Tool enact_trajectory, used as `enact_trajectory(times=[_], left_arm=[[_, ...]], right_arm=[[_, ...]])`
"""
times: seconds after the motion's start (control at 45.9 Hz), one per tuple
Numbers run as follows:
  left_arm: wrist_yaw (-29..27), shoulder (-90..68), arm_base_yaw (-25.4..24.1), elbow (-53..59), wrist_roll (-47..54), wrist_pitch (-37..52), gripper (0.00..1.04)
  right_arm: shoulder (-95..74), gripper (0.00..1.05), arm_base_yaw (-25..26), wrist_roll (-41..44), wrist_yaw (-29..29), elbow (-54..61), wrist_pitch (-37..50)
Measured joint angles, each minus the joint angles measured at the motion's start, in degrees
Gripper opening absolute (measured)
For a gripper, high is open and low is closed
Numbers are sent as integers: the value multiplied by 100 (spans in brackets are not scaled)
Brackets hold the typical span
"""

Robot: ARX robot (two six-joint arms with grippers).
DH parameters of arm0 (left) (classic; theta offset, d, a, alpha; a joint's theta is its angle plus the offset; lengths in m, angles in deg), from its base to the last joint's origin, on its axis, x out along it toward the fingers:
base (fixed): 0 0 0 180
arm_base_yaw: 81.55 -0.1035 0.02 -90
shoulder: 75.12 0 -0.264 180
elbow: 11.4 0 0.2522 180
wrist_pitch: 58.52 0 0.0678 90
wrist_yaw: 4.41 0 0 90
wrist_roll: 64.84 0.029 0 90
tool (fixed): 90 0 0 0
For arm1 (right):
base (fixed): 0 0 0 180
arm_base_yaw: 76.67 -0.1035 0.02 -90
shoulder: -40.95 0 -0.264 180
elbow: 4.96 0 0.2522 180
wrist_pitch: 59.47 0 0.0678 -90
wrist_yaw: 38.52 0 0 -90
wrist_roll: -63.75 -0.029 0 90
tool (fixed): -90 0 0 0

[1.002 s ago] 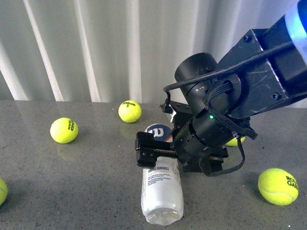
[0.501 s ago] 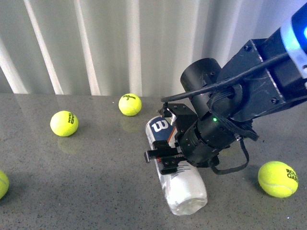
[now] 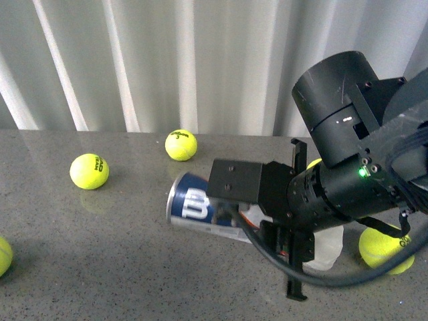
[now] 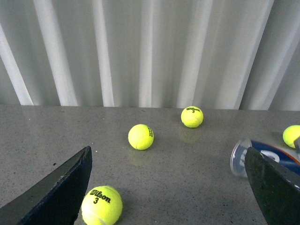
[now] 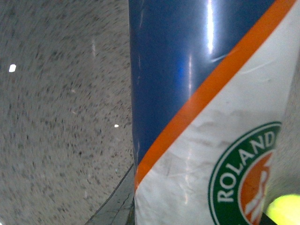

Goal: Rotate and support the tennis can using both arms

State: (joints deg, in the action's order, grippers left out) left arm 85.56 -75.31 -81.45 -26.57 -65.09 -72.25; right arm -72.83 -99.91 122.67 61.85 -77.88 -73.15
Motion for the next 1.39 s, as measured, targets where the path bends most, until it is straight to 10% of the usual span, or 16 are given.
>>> enact_trajectory(times=[0.261, 0.588, 1.068, 1.394], left_arm=[[0, 0, 0, 0, 0, 0, 98], [0, 0, 0, 0, 0, 0, 98], [0, 0, 0, 0, 0, 0, 98], [0, 0, 0, 0, 0, 0, 98]], right_arm=[[-330, 17, 61, 2457, 116, 151, 494], [-925, 14, -33, 2177, 240, -330, 693], [-828, 99, -42, 1727, 522, 46, 721], [-284, 98, -50, 1263, 780, 310, 717]])
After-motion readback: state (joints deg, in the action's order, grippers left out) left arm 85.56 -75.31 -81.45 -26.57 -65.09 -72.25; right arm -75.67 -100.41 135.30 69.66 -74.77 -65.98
